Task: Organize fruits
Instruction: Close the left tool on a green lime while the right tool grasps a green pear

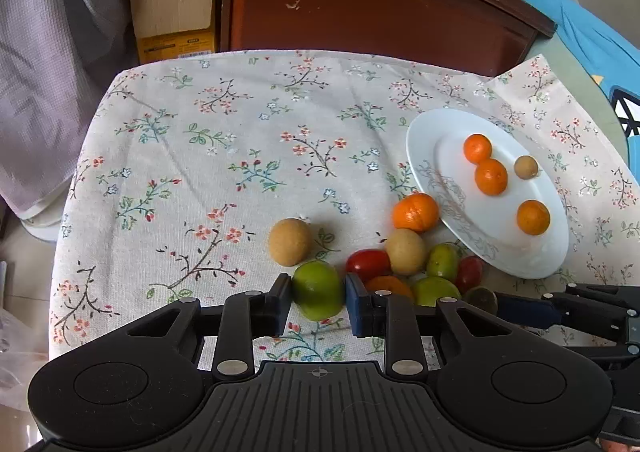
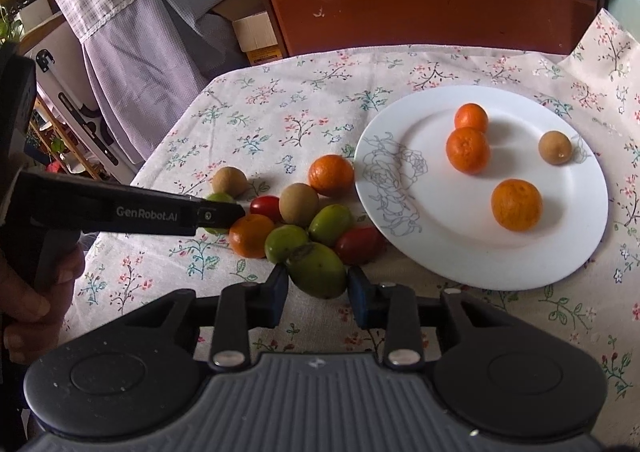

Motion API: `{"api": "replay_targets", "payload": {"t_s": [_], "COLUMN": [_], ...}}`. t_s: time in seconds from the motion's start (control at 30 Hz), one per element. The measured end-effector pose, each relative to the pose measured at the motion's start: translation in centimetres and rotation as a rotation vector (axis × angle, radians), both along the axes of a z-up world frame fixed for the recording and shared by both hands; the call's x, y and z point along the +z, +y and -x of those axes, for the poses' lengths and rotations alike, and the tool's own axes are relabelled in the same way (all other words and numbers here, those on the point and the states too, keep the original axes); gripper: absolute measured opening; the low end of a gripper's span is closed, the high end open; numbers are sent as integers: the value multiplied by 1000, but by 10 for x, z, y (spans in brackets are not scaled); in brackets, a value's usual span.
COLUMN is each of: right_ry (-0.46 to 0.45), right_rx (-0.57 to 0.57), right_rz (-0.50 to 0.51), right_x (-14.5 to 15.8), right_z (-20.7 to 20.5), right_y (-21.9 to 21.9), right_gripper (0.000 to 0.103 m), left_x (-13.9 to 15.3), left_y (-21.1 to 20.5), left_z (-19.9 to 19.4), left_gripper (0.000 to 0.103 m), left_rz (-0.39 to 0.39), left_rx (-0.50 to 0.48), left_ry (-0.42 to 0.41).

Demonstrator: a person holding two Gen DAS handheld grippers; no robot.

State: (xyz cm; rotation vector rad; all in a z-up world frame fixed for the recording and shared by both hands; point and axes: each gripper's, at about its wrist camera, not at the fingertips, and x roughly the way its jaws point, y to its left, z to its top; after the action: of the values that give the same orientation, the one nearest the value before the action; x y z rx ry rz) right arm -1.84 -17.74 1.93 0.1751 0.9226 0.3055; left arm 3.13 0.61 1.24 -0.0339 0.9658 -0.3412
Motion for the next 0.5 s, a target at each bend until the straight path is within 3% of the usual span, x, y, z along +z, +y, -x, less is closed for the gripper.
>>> {"api": "replay_targets", "payload": {"t_s": [0.5], "right_ry": [-30], "right_rx": [-34], "right_rz": [-38], "right_x": [12], "right_z": [0], "right_y": [-7], "right_gripper": [32], "left_x": [27], "left_y": [-9], "left_z": [10], "left_gripper": [26], "left_rz": [-24], "left_rx": [-28], "left_ry": [-120]}}
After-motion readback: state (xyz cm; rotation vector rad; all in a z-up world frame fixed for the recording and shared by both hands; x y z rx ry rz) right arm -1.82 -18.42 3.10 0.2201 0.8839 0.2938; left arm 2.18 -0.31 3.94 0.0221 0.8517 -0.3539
